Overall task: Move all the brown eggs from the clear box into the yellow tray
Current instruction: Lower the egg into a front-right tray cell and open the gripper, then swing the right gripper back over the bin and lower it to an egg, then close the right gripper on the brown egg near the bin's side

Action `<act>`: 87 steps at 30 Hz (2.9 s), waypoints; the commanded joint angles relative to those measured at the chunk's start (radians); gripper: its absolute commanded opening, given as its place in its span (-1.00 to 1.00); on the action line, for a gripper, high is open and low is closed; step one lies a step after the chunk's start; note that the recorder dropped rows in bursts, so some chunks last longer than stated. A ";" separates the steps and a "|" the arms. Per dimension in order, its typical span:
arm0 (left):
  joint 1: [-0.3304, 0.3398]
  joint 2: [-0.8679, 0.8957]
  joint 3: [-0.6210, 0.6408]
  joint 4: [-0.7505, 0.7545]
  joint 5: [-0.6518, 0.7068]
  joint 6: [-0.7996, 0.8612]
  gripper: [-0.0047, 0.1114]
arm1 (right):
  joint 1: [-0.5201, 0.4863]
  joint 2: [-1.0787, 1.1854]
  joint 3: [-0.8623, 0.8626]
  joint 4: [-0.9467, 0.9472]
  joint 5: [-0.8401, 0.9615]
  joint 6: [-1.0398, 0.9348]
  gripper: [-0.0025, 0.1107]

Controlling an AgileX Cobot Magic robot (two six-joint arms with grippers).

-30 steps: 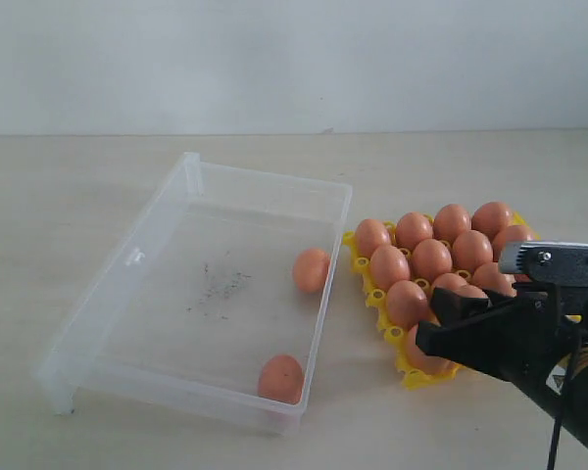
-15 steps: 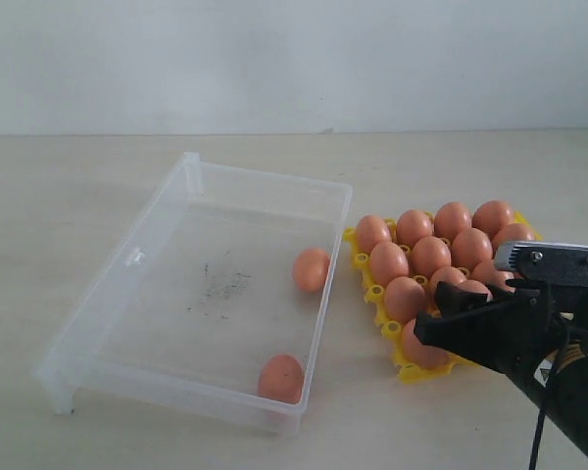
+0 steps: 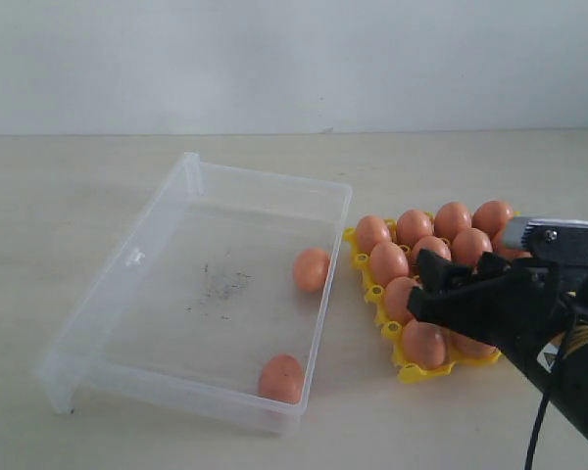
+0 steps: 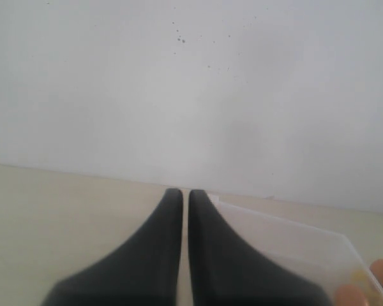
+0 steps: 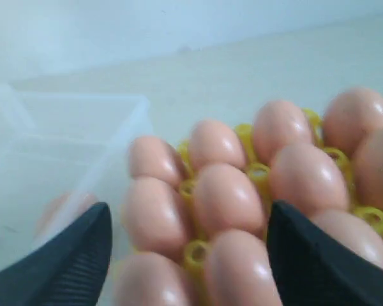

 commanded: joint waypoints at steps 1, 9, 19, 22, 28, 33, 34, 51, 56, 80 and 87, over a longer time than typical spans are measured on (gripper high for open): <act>-0.008 -0.003 -0.003 -0.011 -0.016 -0.007 -0.85 | -0.001 -0.167 -0.037 -0.265 -0.007 0.043 -0.22; -0.008 -0.003 -0.003 -0.011 -0.016 -0.007 -0.85 | 0.038 -0.293 -0.480 -0.946 1.360 0.554 -0.93; -0.008 -0.003 -0.003 -0.011 -0.016 -0.007 -0.85 | 0.079 -0.092 -0.878 -0.230 1.622 -0.030 -0.93; -0.008 -0.003 -0.003 -0.011 -0.016 -0.007 -0.85 | 0.079 -0.022 -0.969 -0.208 1.692 -0.028 -0.88; -0.008 -0.003 -0.003 -0.011 -0.016 -0.007 -0.85 | 0.079 0.118 -1.130 -0.205 1.830 0.045 -0.26; -0.008 -0.003 -0.003 -0.011 -0.016 -0.007 -0.85 | 0.077 0.208 -1.200 -0.205 1.830 0.137 -0.01; -0.008 -0.003 -0.003 -0.011 -0.016 -0.007 -0.85 | 0.072 0.220 -1.209 -0.205 1.830 0.152 -0.01; -0.008 -0.003 -0.003 -0.011 -0.016 -0.007 -0.85 | -0.019 0.283 -1.221 -0.228 1.893 0.218 -0.01; -0.008 -0.003 -0.003 -0.011 -0.016 -0.007 -0.85 | -0.019 0.319 -1.221 -0.251 1.884 0.240 -0.01; -0.008 -0.003 -0.003 -0.011 -0.016 -0.007 -0.85 | -0.051 0.388 -1.221 -0.334 1.648 0.374 -0.03; -0.008 -0.003 -0.003 -0.011 -0.016 -0.007 -0.85 | -0.051 0.400 -1.221 -0.336 1.604 0.369 -0.95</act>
